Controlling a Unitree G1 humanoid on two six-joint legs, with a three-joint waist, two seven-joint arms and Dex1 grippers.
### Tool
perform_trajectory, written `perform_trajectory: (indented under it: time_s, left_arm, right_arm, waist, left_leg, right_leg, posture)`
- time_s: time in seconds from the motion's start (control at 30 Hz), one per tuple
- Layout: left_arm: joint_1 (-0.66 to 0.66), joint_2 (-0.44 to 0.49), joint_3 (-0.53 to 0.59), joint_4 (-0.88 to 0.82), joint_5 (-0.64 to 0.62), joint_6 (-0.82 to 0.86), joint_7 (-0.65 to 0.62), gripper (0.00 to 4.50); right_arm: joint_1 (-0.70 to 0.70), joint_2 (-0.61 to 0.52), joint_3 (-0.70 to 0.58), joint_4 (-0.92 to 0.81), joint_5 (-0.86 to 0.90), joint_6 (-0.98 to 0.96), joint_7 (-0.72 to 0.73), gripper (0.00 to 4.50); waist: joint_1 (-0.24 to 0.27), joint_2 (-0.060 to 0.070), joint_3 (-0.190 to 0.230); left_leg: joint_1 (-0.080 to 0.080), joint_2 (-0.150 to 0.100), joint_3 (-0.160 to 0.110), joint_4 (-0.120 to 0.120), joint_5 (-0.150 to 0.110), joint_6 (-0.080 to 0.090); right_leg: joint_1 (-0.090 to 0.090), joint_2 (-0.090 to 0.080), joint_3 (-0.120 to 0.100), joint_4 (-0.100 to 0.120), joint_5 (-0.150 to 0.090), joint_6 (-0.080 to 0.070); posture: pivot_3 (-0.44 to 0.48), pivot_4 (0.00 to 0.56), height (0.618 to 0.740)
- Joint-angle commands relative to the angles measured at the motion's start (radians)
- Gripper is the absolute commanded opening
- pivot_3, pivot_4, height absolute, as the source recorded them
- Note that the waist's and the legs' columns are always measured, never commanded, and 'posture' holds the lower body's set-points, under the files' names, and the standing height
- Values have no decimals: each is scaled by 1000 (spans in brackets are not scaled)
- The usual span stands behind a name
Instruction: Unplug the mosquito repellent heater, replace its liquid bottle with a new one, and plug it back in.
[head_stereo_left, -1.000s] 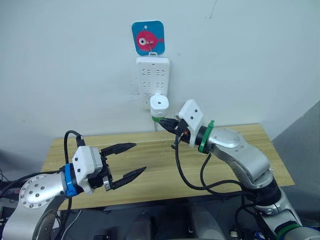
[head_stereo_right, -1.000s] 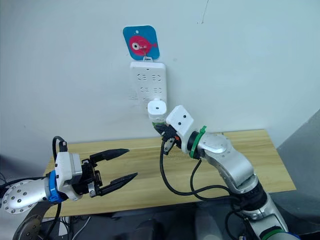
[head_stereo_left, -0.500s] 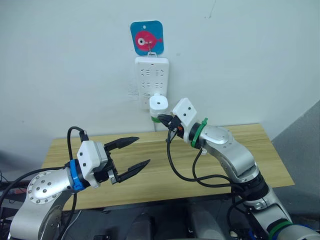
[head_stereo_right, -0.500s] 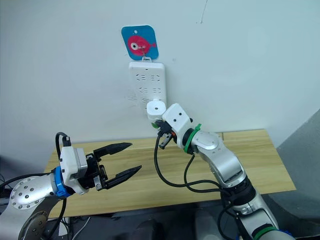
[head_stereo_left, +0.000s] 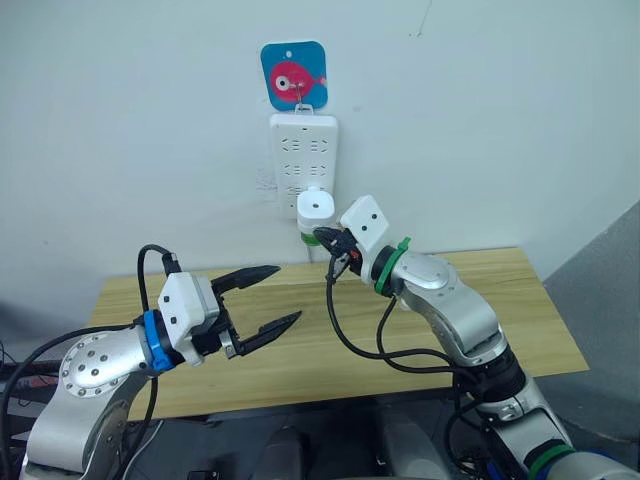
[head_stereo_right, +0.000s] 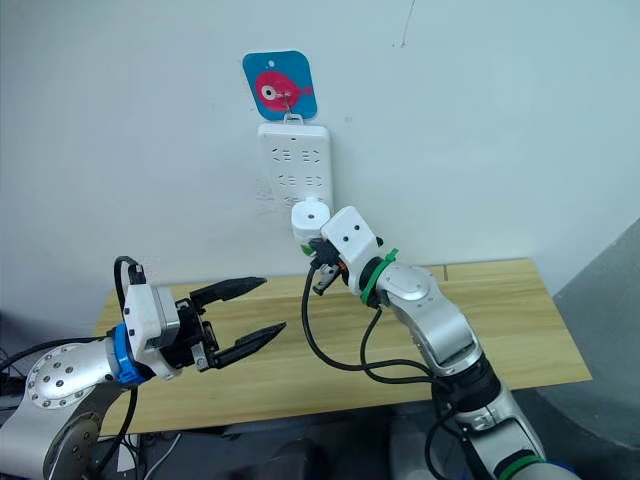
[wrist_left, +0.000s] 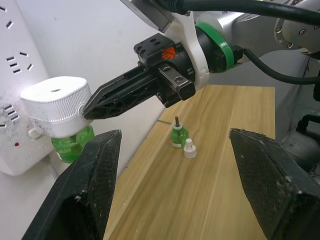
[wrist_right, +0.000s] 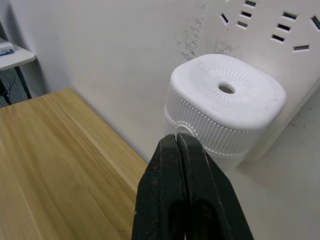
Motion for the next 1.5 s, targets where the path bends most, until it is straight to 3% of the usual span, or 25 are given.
perform_trajectory:
  time_s: [0.03, 0.27, 0.4, 0.57, 0.7, 0.83, 1.0, 1.17, 1.3, 1.5]
  left_arm:
    - [-9, 2, -10, -2, 4, -19, 3, 3617]
    - [-21, -4, -29, 2, 11, -29, 9, 3617]
    - [-28, -2, -21, 22, 11, -28, 15, 3617]
    - [-35, -1, -7, 73, 9, -30, 19, 3617]
    - [-5, 55, 12, 169, 43, -95, -77, 3617]
    - [-75, 142, 22, 350, 106, -161, -147, 4463]
    - [-115, 204, 25, 460, 138, -218, -218, 4500]
    - [-54, 275, 40, 468, 154, -163, -250, 4500]
    - [-16, 311, 49, 463, 241, -164, -194, 4500]
    - [11, 302, 82, 456, 251, -128, -146, 4500]
  right_arm:
    - [-15, 16, -60, -6, -10, 1, -47, 28]
    - [-7, 21, -70, 4, -10, 0, -55, 28]
    - [22, 7, -54, -77, 71, 38, 33, 28]
    - [64, -117, -18, -197, 107, 61, 150, 28]
    - [113, -296, -51, -301, 95, 58, 231, 28]
    - [206, -508, -184, -394, 142, 15, 356, 925]
    - [322, -715, -336, -350, 163, -106, 509, 2735]
    - [482, -909, -543, -229, 156, -230, 671, 4475]
    - [586, -984, -647, -119, 136, -397, 783, 4475]
    - [565, -987, -661, -73, 156, -422, 803, 4475]
  waist:
    - [0, 0, 0]
    - [1, 0, -1]
    - [2, -1, -1]
    - [10, -1, -1]
    - [12, -1, -2]
    - [23, -2, -3]
    - [32, -9, -9]
    - [42, -11, -16]
    - [54, -12, -20]
    - [60, -13, -38]
  left_leg:
    - [0, 0, 0, 0, 0, 0]
    - [0, 0, 0, 0, 1, -1]
    - [0, 0, 0, 0, 1, -1]
    - [0, 0, 0, -1, 1, -1]
    - [0, 0, 0, -2, 1, -1]
    - [0, 0, 0, -2, 1, -1]
    - [1, 1, 3, -2, 0, -1]
    - [2, 2, 6, -2, 0, -1]
    - [9, 3, 7, -3, 0, 0]
    - [15, 5, 12, -3, 1, -1]
  right_leg:
    - [0, 0, 0, 0, 0, 0]
    - [0, 0, 0, 0, 0, 0]
    - [0, 0, 0, 0, 0, 0]
    - [0, 0, 0, -1, 0, 0]
    - [0, 0, -1, -1, 0, 0]
    - [0, 1, -2, -1, -1, 0]
    - [0, 3, -2, -2, -1, 0]
    - [0, 3, 0, -2, -1, -1]
    - [7, 3, 0, -3, -1, -1]
    - [11, 4, 2, -5, -3, 2]
  posture:
    - [-101, 145, 730]
    - [-98, 130, 730]
    - [-96, 121, 730]
    - [-93, 109, 730]
    - [-76, 104, 730]
    - [-57, 93, 730]
    - [-36, 81, 730]
    - [-19, 69, 730]
    - [0, 61, 730]
    - [24, 57, 730]
